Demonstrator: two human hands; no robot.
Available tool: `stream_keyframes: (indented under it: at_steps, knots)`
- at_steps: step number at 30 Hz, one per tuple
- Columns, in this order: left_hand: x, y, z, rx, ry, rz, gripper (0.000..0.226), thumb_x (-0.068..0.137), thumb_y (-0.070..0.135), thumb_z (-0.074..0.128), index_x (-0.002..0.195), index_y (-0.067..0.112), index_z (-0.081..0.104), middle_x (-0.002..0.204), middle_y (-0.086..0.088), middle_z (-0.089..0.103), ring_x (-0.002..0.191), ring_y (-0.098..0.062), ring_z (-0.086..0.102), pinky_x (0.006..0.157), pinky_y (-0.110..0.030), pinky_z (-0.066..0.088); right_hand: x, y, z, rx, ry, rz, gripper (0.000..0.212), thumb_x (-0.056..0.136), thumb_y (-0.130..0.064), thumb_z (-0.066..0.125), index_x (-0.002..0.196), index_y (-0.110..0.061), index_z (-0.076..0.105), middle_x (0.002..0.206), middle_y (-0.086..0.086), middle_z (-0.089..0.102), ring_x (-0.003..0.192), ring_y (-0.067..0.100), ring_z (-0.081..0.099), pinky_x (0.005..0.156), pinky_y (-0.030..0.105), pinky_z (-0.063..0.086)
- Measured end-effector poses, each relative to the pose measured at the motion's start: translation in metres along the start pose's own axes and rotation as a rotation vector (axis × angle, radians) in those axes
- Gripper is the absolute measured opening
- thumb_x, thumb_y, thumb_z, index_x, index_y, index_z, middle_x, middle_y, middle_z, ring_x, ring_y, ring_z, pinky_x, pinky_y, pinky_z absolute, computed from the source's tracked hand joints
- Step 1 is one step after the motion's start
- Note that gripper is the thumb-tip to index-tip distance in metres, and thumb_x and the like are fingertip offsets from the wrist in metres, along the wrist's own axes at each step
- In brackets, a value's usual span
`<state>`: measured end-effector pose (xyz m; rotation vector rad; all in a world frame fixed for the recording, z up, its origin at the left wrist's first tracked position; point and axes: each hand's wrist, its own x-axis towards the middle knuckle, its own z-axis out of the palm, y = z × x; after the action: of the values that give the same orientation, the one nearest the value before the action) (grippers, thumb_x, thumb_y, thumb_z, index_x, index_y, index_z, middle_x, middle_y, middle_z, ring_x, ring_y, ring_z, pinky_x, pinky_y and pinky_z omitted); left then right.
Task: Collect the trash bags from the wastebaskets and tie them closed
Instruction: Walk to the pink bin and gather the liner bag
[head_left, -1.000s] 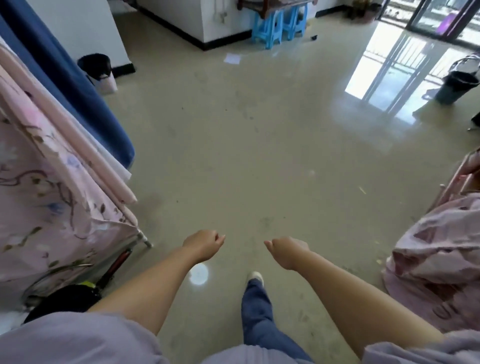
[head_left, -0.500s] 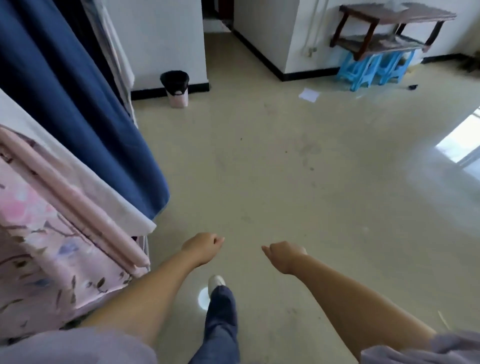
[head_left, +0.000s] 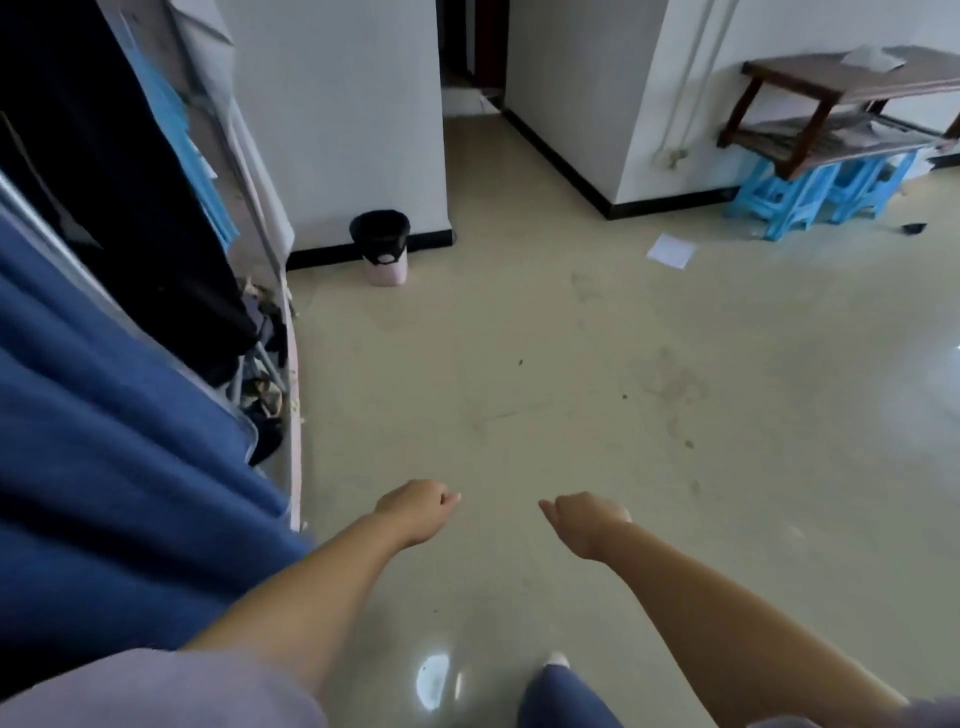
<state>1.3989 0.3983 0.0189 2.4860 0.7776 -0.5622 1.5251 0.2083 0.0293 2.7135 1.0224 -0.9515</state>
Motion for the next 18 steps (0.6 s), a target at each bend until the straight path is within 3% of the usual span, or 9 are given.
stream_keyframes:
  at_steps: [4,8,13,18]
  knots:
    - [0.092,0.008,-0.052,0.006,0.038,-0.024,0.039,0.097,0.044,0.033,0.085,0.015,0.057,0.108,-0.014,0.065,0.101,-0.030,0.060,0.072,-0.030,0.038,0.096,0.006,-0.066,-0.064,0.002,-0.061,0.049,0.100,-0.038,0.016,0.134,-0.018,0.046,0.128,0.010,0.056,0.116,0.030,0.054,0.088,0.038,0.044]
    - [0.179,0.019,-0.106,-0.022,0.073,-0.069,0.036,0.097,0.043,0.033,0.079,0.018,0.050,0.105,-0.014,0.065,0.097,-0.029,0.060,0.076,-0.031,0.043,0.180,0.014,-0.142,-0.049,0.050,-0.094,0.054,0.100,-0.044,0.016,0.119,-0.011,0.055,0.128,0.013,0.057,0.118,0.030,0.054,0.096,0.038,0.043]
    - [0.265,0.035,-0.168,-0.094,0.117,-0.120,0.035,0.097,0.040,0.032,0.076,0.017,0.049,0.088,-0.007,0.058,0.082,-0.023,0.055,0.067,-0.027,0.036,0.278,0.025,-0.231,-0.118,0.033,-0.140,0.054,0.101,-0.043,0.016,0.119,-0.010,0.055,0.128,0.013,0.057,0.118,0.030,0.054,0.095,0.038,0.043]
    - [0.345,0.018,-0.217,-0.138,0.111,-0.186,0.035,0.098,0.042,0.032,0.079,0.018,0.050,0.097,-0.011,0.063,0.089,-0.026,0.059,0.072,-0.029,0.040,0.376,0.004,-0.290,-0.197,0.008,-0.219,0.056,0.100,-0.044,0.015,0.119,-0.010,0.055,0.127,0.014,0.057,0.118,0.031,0.054,0.095,0.039,0.043]
